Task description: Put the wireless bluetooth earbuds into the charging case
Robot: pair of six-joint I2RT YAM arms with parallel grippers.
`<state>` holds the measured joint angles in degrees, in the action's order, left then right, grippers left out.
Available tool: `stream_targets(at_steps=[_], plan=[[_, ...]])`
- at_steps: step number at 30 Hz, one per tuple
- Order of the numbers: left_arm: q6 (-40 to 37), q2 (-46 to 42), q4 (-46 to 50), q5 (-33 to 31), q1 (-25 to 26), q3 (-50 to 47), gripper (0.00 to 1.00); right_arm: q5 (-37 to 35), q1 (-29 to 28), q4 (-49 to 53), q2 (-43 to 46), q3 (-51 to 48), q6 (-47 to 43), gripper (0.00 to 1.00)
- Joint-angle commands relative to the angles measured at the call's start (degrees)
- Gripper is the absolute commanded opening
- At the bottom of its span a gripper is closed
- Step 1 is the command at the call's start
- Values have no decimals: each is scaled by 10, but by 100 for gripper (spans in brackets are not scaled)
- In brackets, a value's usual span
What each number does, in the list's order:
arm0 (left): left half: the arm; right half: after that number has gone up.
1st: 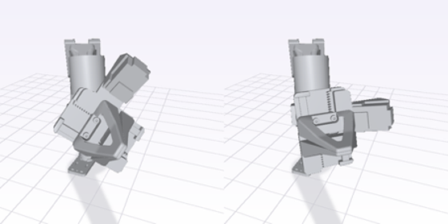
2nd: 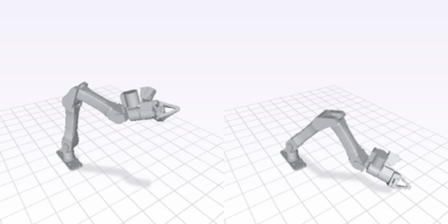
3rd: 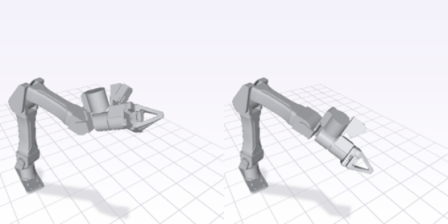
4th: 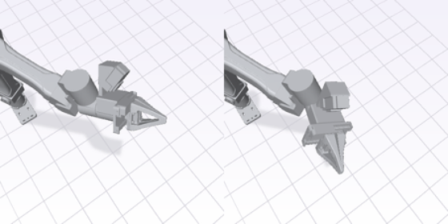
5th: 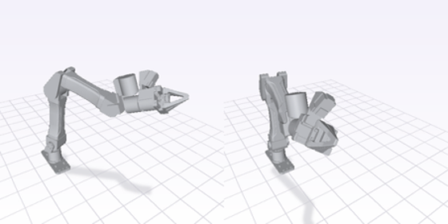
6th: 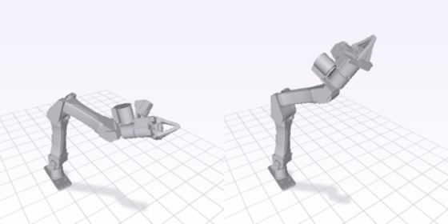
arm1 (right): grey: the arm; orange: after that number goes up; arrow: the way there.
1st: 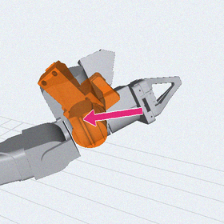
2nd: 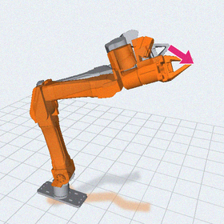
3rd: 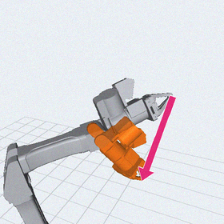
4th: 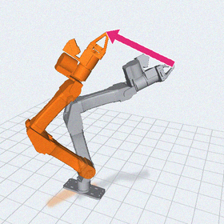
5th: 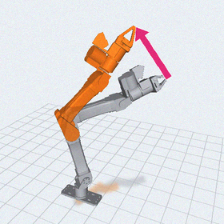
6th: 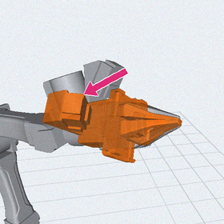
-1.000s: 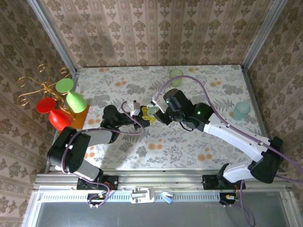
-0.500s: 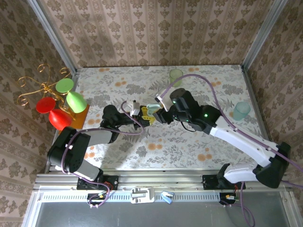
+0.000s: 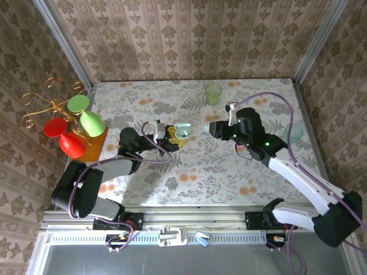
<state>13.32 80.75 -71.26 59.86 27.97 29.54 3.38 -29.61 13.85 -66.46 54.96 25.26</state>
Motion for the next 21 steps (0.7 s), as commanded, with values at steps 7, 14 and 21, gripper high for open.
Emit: stream_targets(at_steps=[7,14,21], plan=[[22,-72,-22,-23,-4,-1,30,42,-48,-51,-227,63,94,55],[53,-105,-18,-23,-14,7,30,77,-108,-69,-401,183,93,55],[33,-147,33,-37,-22,7,30,73,-150,12,-532,339,83,55]])
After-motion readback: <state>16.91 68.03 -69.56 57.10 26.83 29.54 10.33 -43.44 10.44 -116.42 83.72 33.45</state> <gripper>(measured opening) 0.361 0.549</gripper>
